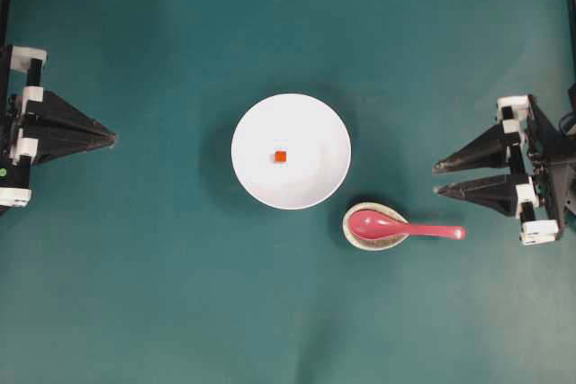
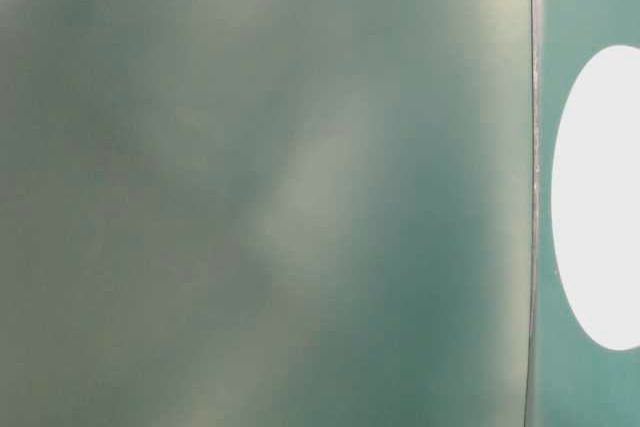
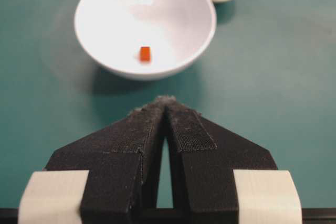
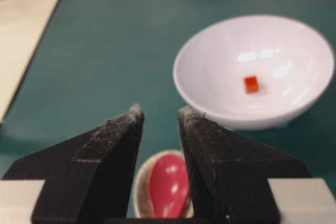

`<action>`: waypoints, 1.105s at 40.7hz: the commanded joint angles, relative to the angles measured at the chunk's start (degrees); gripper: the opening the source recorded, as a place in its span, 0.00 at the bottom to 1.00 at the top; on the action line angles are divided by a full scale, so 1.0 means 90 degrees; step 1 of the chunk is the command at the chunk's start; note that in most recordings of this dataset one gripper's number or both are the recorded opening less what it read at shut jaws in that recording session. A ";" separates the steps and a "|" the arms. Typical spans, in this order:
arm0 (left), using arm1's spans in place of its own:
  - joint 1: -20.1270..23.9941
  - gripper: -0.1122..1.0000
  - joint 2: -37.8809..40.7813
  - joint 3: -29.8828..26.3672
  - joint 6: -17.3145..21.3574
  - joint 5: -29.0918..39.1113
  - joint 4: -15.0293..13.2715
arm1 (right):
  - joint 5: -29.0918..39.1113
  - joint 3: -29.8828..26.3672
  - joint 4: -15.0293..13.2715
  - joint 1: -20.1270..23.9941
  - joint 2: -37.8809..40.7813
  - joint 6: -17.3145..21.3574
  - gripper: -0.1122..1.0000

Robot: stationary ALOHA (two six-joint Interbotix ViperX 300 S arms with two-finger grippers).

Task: Grip the spoon and scoop the red block from the bowl with right arm.
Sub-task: 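Move the right gripper toward the pink spoon in the speckled dish, then lower the right gripper onto the pink spoon handle and close it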

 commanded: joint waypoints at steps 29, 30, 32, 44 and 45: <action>-0.0020 0.10 0.0049 -0.0195 0.0000 0.0039 0.0020 | -0.3496 0.0439 0.2920 0.2588 0.2852 0.0000 0.48; -0.0020 0.10 0.0049 -0.0195 -0.0010 0.0049 0.0020 | -0.3545 0.0430 0.3018 0.2676 0.2969 -0.0010 0.48; -0.0020 0.10 0.0039 -0.0195 -0.0010 0.0059 0.0020 | -0.3623 0.0400 0.3115 0.2773 0.3105 0.0000 0.48; -0.0010 0.10 0.0049 -0.0195 -0.0010 0.0078 0.0020 | -0.3984 0.0293 0.3408 0.3291 0.3789 0.0000 0.48; -0.0020 0.10 0.0049 -0.0195 -0.0010 0.0088 0.0020 | -0.3984 0.0283 0.3428 0.3311 0.3818 -0.0010 0.48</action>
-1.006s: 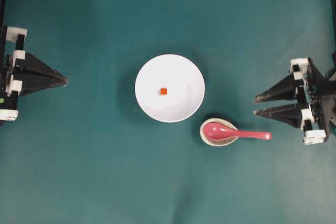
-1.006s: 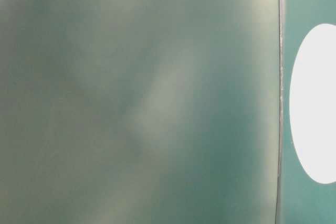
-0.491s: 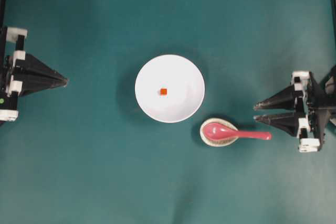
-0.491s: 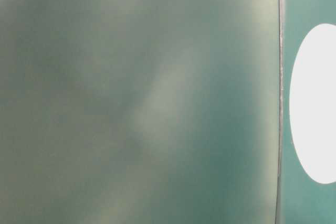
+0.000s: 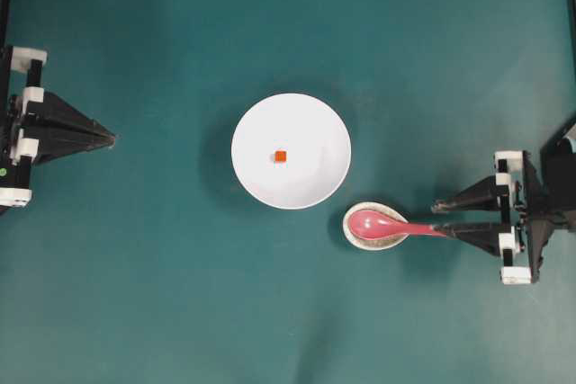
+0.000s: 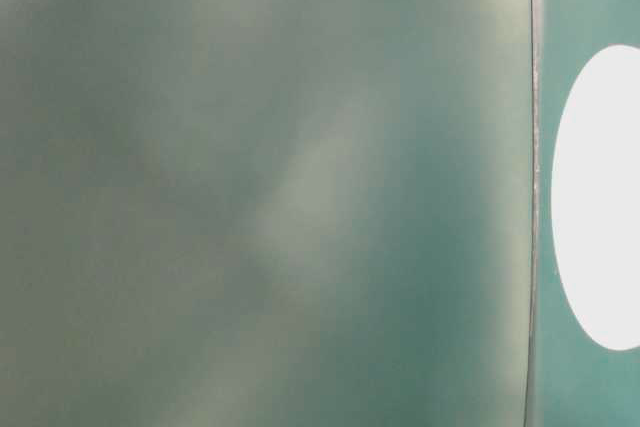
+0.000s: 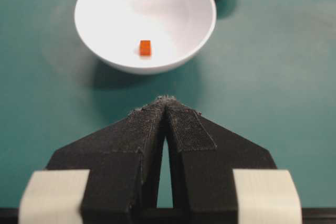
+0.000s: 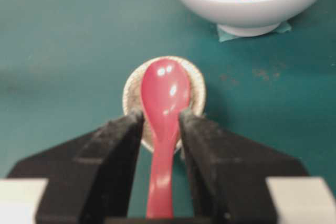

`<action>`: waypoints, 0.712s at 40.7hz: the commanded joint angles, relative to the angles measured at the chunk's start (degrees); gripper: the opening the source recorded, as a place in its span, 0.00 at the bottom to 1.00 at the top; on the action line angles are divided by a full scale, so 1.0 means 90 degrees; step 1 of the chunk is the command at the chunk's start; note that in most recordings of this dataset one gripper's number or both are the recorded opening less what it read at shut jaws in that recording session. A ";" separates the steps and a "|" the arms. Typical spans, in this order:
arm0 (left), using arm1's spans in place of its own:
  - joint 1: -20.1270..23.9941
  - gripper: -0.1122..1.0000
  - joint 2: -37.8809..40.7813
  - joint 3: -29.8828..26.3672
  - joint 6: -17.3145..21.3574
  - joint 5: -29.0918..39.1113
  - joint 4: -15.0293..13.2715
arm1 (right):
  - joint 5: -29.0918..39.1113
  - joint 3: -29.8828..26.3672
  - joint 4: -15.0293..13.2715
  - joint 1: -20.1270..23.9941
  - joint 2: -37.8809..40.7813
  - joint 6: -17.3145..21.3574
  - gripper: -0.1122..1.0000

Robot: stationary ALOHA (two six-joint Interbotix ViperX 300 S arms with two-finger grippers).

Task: Grip the spoon and scoop the red block from the bowl with right arm.
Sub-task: 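Lower the right gripper onto the pink spoon handle and close it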

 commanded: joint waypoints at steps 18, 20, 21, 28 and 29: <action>-0.0010 0.10 0.0049 -0.0186 0.0000 0.0059 0.0020 | -0.0088 -0.0117 0.0186 0.0254 0.0566 0.0020 0.48; -0.0010 0.10 0.0049 -0.0186 0.0000 0.0078 0.0020 | -0.0078 -0.0127 0.0186 0.0264 0.0586 0.0010 0.48; -0.0010 0.10 0.0049 -0.0186 0.0000 0.0088 0.0020 | -0.0068 -0.0127 0.0186 0.0273 0.0596 0.0020 0.48; 0.0000 0.10 0.0049 -0.0176 0.0010 0.0137 0.0020 | -0.0020 -0.0166 0.0186 0.0342 0.0703 0.0020 0.48; 0.0000 0.10 0.0049 -0.0186 0.0010 0.0137 0.0020 | 0.0010 -0.0186 0.0186 0.0342 0.0742 0.0020 0.48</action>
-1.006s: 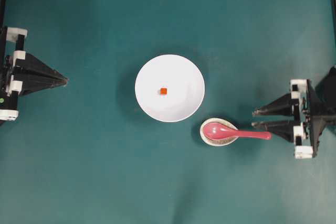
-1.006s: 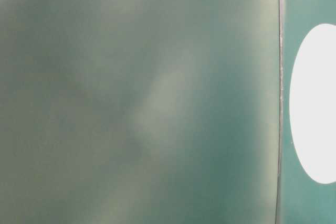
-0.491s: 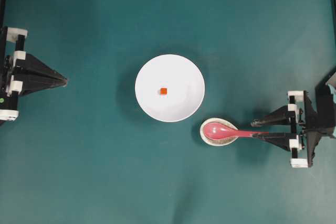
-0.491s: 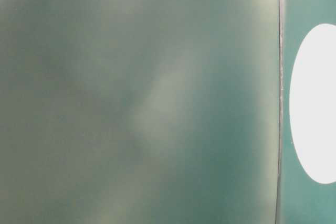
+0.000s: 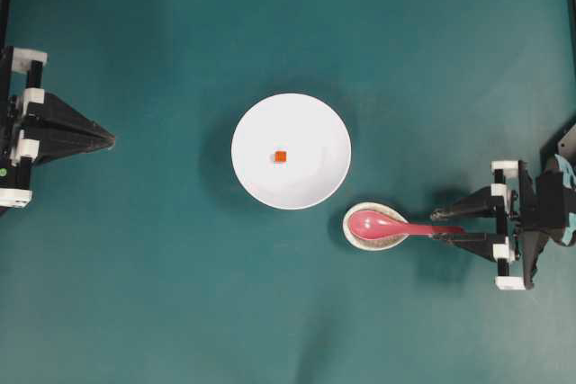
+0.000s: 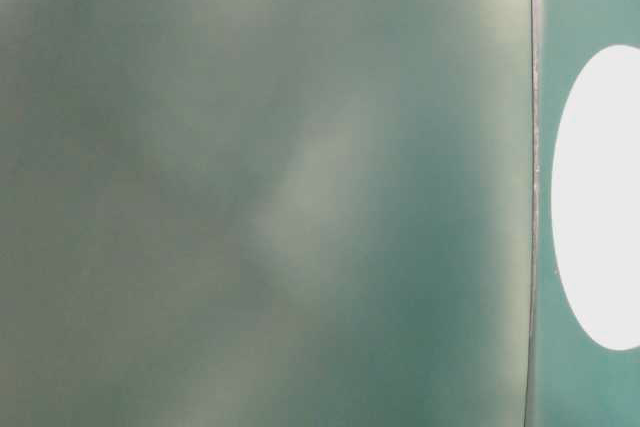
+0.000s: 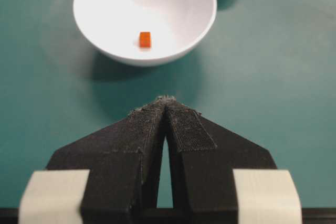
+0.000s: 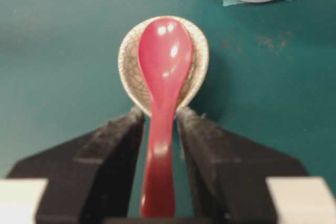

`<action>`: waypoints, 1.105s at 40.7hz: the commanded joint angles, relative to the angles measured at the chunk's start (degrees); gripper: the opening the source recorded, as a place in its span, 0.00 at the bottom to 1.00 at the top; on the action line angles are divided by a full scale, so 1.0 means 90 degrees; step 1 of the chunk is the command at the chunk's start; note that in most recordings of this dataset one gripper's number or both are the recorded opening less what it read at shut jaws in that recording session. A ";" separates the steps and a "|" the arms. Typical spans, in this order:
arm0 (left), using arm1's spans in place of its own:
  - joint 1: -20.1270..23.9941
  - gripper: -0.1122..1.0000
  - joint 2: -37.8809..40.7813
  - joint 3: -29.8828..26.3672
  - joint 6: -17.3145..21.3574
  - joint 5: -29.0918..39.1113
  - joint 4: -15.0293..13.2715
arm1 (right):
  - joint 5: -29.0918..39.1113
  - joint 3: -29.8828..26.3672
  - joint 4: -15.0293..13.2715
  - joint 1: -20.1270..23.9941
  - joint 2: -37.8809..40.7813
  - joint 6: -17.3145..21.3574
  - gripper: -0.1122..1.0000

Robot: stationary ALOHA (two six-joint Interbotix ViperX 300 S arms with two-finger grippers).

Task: Grip the spoon and scoop the red block from the bowl with right arm.

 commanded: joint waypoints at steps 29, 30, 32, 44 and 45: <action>0.0000 0.10 0.0049 -0.0186 0.0010 -0.0020 0.0010 | 0.0430 -0.0127 0.0146 0.0098 0.0352 0.0020 0.48; -0.0010 0.10 0.0049 -0.0176 0.0000 -0.0020 0.0010 | 0.0420 -0.0117 0.0146 0.0107 0.0352 0.0020 0.48; 0.0000 0.10 0.0049 -0.0186 0.0000 -0.0020 0.0010 | 0.0400 -0.0107 0.0146 0.0146 0.0352 0.0020 0.48; 0.0000 0.10 0.0049 -0.0176 0.0000 -0.0020 0.0010 | 0.0215 -0.0049 0.0146 0.0234 0.0352 0.0020 0.48; 0.0000 0.10 0.0049 -0.0186 0.0000 -0.0010 0.0010 | 0.0186 -0.0049 0.0146 0.0234 0.0352 0.0020 0.48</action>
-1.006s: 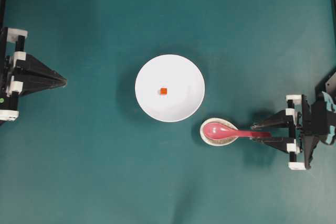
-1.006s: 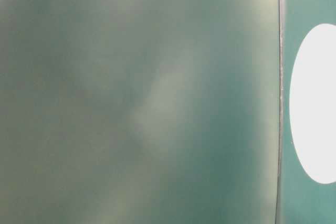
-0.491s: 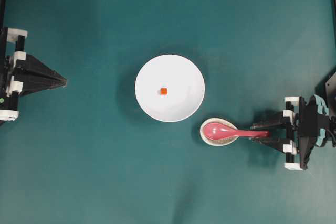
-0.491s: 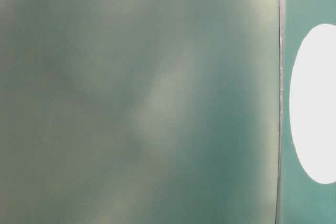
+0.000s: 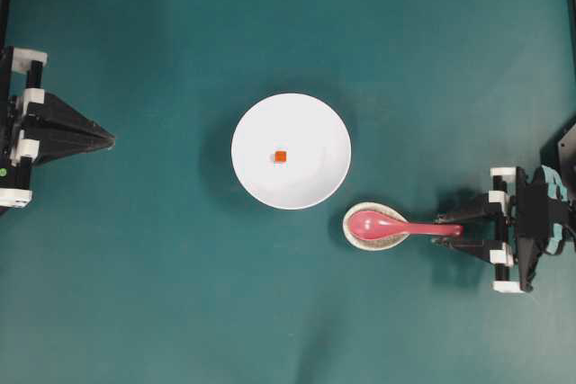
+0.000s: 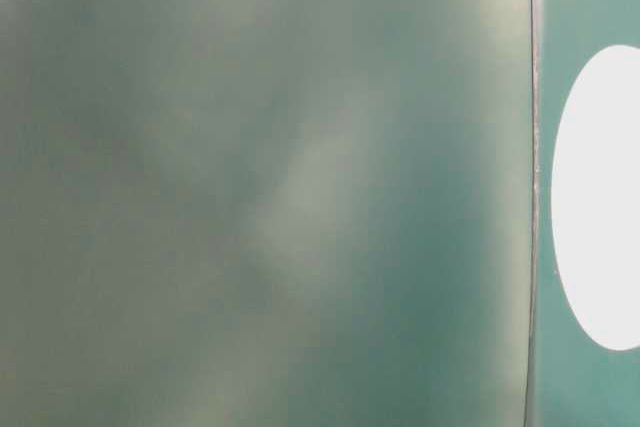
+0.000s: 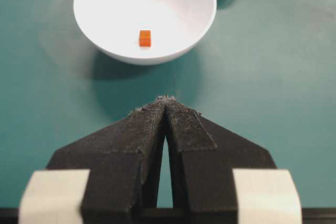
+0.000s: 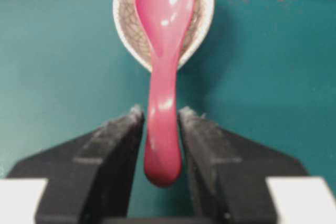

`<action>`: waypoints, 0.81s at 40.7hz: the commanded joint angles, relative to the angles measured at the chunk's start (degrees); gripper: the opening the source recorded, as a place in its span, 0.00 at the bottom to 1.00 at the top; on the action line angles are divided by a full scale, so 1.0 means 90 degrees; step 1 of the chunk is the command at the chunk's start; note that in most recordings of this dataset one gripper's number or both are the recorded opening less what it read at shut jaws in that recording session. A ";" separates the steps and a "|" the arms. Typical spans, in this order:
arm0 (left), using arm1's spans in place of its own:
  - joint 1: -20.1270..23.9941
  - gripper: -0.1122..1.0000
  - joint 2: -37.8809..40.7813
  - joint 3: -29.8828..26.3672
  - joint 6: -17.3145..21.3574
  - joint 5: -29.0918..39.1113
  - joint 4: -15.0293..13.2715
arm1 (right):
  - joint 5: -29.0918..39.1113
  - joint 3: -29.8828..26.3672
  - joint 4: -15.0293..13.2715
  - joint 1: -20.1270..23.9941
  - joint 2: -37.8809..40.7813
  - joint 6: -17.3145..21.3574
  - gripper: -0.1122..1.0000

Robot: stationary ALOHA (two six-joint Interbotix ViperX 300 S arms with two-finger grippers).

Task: Grip the spoon and scoop the red block from the bowl with right arm.

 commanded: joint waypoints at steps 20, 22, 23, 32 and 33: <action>-0.0010 0.10 0.0049 -0.0186 0.0000 0.0068 0.0020 | -0.0371 -0.0010 -0.0010 0.0039 -0.0029 0.0010 0.48; 0.0000 0.10 0.0049 -0.0186 0.0000 0.0068 0.0020 | -0.0371 -0.0010 -0.0010 0.0039 -0.0029 0.0010 0.48; 0.0000 0.10 0.0049 -0.0186 0.0000 0.0068 0.0020 | -0.0371 -0.0010 -0.0010 0.0039 -0.0029 0.0010 0.48; -0.0010 0.10 0.0049 -0.0186 0.0010 0.0068 0.0020 | -0.0371 0.0000 -0.0010 0.0039 -0.0029 0.0010 0.48; -0.0010 0.10 0.0049 -0.0186 0.0010 0.0078 0.0020 | -0.0361 0.0000 -0.0010 0.0039 -0.0029 0.0010 0.47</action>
